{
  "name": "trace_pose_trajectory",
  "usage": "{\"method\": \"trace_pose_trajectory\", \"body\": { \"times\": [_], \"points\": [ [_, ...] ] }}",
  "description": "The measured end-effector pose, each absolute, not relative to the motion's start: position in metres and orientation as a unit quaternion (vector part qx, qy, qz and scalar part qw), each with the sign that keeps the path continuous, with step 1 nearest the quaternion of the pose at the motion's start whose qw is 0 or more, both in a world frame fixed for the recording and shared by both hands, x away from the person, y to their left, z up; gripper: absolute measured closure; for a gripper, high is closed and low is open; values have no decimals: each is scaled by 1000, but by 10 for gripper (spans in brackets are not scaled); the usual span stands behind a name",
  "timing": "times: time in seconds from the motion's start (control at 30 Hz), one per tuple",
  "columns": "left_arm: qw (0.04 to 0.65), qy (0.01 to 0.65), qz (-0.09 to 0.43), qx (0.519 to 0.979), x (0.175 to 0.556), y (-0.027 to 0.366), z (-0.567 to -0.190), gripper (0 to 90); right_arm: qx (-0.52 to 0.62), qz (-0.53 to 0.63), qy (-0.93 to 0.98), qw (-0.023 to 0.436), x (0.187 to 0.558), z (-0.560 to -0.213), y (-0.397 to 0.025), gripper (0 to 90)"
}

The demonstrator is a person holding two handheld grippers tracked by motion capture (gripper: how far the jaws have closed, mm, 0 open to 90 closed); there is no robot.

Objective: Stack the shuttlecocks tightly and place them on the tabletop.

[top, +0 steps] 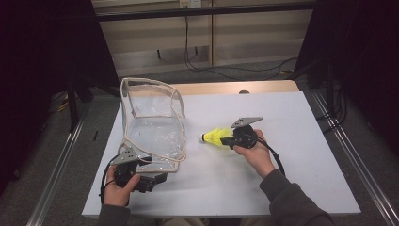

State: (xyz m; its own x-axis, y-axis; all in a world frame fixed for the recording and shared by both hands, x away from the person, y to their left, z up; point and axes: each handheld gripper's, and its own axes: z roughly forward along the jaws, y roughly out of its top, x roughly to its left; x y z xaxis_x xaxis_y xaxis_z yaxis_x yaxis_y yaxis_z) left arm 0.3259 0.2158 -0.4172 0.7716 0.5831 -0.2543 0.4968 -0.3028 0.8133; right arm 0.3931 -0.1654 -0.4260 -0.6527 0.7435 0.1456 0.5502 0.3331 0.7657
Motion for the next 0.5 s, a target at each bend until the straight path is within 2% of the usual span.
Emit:
{"method": "trace_pose_trajectory", "body": {
  "times": [0.5],
  "points": [
    [484, 334, 43, 808, 326, 215, -418, 42, 408, 422, 802, 112, 396, -429, -167, 900]
  ]
}}
